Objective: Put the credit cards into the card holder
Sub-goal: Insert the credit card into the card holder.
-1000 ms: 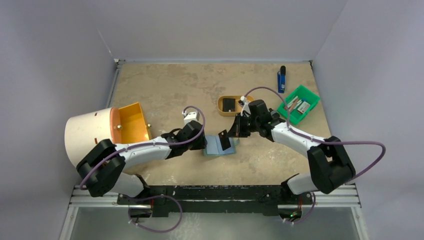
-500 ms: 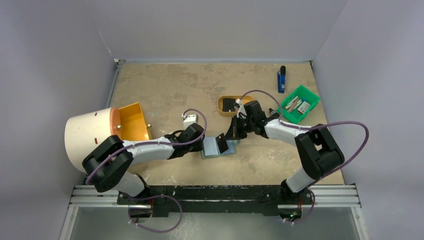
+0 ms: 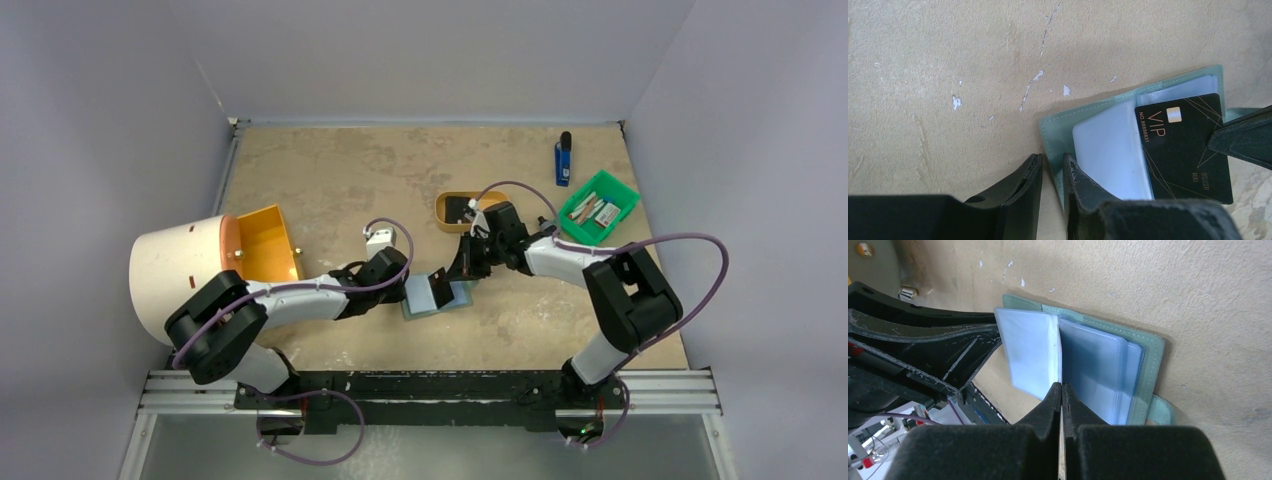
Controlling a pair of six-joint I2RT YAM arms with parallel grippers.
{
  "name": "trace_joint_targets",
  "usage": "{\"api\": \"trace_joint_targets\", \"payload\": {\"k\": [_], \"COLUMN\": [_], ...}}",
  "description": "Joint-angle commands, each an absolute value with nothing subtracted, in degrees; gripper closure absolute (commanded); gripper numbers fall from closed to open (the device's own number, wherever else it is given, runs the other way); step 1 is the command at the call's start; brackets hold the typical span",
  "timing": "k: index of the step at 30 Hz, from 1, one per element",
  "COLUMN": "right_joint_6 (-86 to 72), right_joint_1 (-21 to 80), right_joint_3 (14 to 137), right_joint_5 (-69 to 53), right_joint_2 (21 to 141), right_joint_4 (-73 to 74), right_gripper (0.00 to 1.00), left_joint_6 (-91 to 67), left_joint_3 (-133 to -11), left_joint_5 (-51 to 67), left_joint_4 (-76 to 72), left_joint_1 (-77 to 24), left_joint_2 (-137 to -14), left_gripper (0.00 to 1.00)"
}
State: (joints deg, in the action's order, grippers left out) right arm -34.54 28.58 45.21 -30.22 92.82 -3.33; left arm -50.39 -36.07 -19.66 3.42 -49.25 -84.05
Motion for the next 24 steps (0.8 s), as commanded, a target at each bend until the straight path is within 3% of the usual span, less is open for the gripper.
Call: {"api": "trace_joint_targets", "payload": {"k": [1,24], "right_joint_6": [-35.3,-37.3], "right_joint_1": [29.2,29.6], "right_joint_3": [47.6,44.7], "right_joint_5": [-31.5,-29.6], "right_joint_2": [93.6,94.1], "right_joint_4": [-4.8,-7.3], "right_gripper": [1.0,1.0], "left_joint_6": [-50.8,-51.1], "left_joint_3": [-35.1,-34.7], "left_joint_5": [-20.4,-21.0], "left_joint_4": [2.1,1.8], "left_joint_1": [-49.2,-49.3], "left_joint_2": [-84.8,-87.1], "left_gripper": [0.79,0.97]}}
